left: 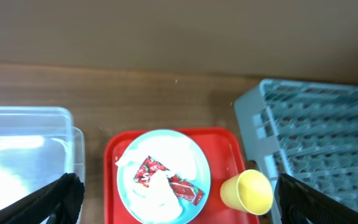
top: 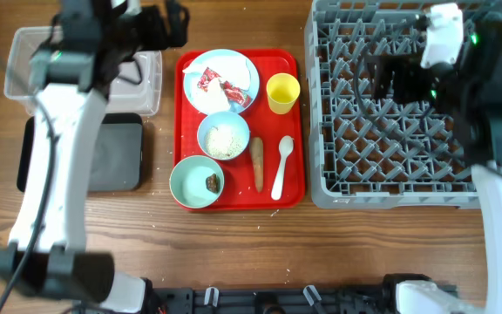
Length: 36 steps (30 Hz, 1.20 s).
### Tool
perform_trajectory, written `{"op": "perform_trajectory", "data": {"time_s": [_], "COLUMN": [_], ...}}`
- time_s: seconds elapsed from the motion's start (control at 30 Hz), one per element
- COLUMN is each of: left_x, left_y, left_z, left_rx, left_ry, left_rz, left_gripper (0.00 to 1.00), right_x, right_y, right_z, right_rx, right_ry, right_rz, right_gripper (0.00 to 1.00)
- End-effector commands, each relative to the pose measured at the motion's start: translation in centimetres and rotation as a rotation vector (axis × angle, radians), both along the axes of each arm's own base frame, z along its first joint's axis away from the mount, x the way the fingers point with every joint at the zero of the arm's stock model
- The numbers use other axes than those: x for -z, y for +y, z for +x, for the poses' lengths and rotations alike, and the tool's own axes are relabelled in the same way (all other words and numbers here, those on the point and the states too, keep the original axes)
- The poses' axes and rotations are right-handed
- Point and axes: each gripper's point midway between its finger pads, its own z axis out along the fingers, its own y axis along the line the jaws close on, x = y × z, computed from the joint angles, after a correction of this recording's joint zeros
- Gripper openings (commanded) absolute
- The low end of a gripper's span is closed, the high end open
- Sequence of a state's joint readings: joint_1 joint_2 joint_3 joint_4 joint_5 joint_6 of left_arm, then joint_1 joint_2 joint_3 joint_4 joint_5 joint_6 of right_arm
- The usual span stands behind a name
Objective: Sort waste into correct bins and load items into the dishwasher rack
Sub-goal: 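Reach the left gripper to the plate and grasp the tissue and wrappers, then carry the tissue and wrappers left and drop them into the clear bin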
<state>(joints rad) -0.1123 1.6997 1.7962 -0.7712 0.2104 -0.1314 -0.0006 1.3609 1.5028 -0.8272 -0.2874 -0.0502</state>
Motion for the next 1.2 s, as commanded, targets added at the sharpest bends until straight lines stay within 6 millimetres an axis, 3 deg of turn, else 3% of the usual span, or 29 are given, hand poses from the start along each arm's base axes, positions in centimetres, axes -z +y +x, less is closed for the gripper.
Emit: {"op": "perform_trajectory", "data": {"time_s": [0.0,0.07,0.2,0.4,0.57,0.67,0.93,0.97,1.13,1.17], "left_x": [5.5,10.0,13.5,22.7,25.1,27.4,30.4,30.7,31.9,32.0], "left_y": [-1.7,-3.3,-4.9,-6.0,-7.0,-7.2,-7.6,-7.5,-6.9,-6.7], "left_z": [2.4,2.1,2.9,3.6,4.0,4.4,5.3,5.2,3.0,2.7], "left_rx": [0.023,0.053,0.036,-0.4,-0.557,-0.56,-0.552,-0.533,-0.46,-0.457], "left_ry": [0.095,0.236,0.326,0.468,0.414,0.428,0.423,0.428,0.506,0.518], "left_rz": [0.061,0.016,-0.078,-0.025,0.012,0.022,0.025,0.047,0.165,0.178], "left_gripper": [1.0,1.0,1.0,1.0,1.0,1.0,0.98,0.92,0.12,0.04], "right_x": [2.1,4.4,6.0,6.2,6.7,7.0,7.5,7.5,7.6,7.6], "right_y": [0.3,0.3,0.3,0.3,0.3,0.3,0.3,0.3,0.3,0.3], "right_z": [1.1,1.6,1.3,1.0,0.4,-0.1,-0.8,-0.8,-1.1,-1.1], "right_rx": [-0.006,-0.005,-0.006,-0.006,-0.008,-0.008,-0.008,-0.008,-0.008,-0.008], "right_ry": [0.078,0.149,0.214,0.227,0.261,0.284,0.319,0.32,0.333,0.333], "right_rz": [-0.001,0.0,0.0,0.0,0.002,0.002,0.001,0.001,0.001,0.001], "right_gripper": [1.0,1.0,1.0,1.0,1.0,1.0,1.0,1.0,1.0,1.0]}}
